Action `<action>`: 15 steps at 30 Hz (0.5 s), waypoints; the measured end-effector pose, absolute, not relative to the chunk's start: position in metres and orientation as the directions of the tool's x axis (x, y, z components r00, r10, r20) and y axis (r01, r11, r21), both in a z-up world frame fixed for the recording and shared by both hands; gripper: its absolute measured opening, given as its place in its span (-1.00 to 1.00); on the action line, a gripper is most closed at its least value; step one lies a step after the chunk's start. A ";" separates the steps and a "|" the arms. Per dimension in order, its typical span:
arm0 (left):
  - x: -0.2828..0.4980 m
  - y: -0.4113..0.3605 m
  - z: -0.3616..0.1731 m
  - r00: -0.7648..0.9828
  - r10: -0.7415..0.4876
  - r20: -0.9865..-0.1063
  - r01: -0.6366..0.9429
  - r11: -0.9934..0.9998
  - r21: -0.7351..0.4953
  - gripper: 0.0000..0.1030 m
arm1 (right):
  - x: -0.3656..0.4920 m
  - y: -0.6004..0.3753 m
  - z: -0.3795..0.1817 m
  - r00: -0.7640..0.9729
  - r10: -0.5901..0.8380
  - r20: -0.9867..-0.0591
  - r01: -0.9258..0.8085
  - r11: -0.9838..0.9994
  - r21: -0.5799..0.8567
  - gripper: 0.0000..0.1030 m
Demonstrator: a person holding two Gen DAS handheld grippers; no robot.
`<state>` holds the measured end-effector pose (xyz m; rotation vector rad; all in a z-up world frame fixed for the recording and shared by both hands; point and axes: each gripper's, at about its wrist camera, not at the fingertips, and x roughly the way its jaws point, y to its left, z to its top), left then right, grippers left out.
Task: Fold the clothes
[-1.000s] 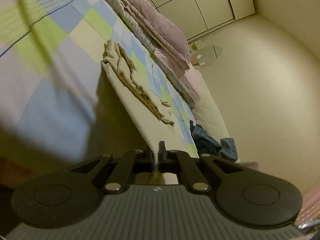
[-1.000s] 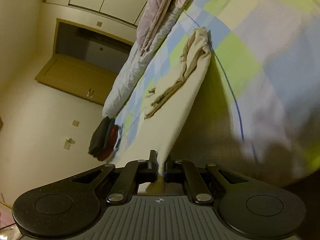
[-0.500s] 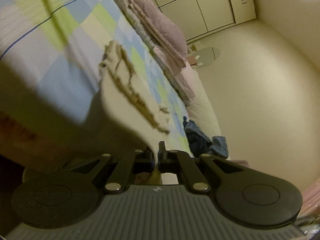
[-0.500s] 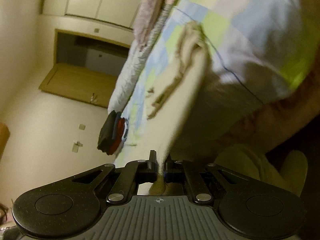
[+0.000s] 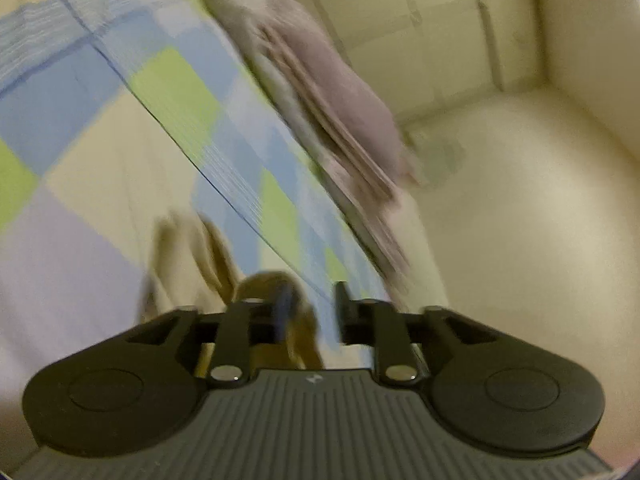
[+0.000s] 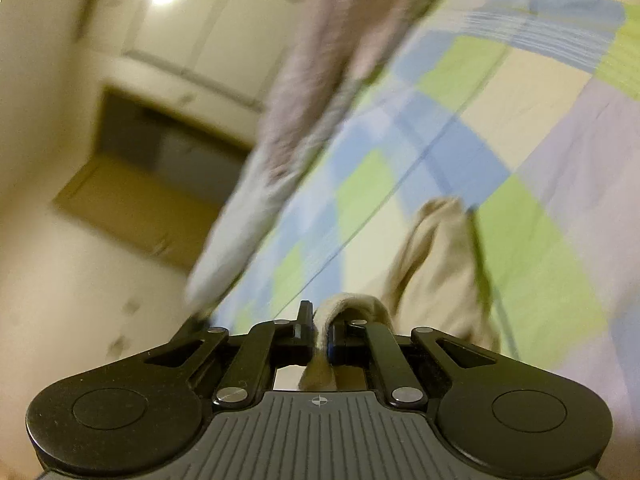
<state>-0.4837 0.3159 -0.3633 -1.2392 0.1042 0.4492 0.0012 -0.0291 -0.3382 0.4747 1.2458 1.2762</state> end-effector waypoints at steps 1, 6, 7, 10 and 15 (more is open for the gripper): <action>-0.477 0.330 -0.370 0.887 0.310 -0.343 -0.419 0.226 -0.879 -0.55 | 0.008 -0.015 -0.347 -0.142 0.876 -0.462 -0.440 0.362 0.822 0.28; -0.472 0.343 -0.377 0.870 0.303 -0.388 -0.473 0.296 -0.830 -0.55 | 0.024 -0.013 -0.362 -0.081 0.899 -0.430 -0.439 0.355 0.825 0.47; -0.473 0.341 -0.377 0.869 0.293 -0.398 -0.483 0.332 -0.810 -0.55 | 0.024 -0.018 -0.361 -0.069 0.896 -0.438 -0.480 0.355 0.802 0.47; -0.467 0.332 -0.378 0.868 0.258 -0.425 -0.497 0.428 -0.755 -0.55 | 0.023 -0.026 -0.361 -0.032 0.871 -0.490 -0.609 0.372 0.701 0.41; -0.442 0.324 -0.383 0.865 0.225 -0.449 -0.499 0.496 -0.711 -0.44 | 0.009 -0.017 -0.373 -0.060 0.842 -0.537 -0.680 0.360 0.639 0.09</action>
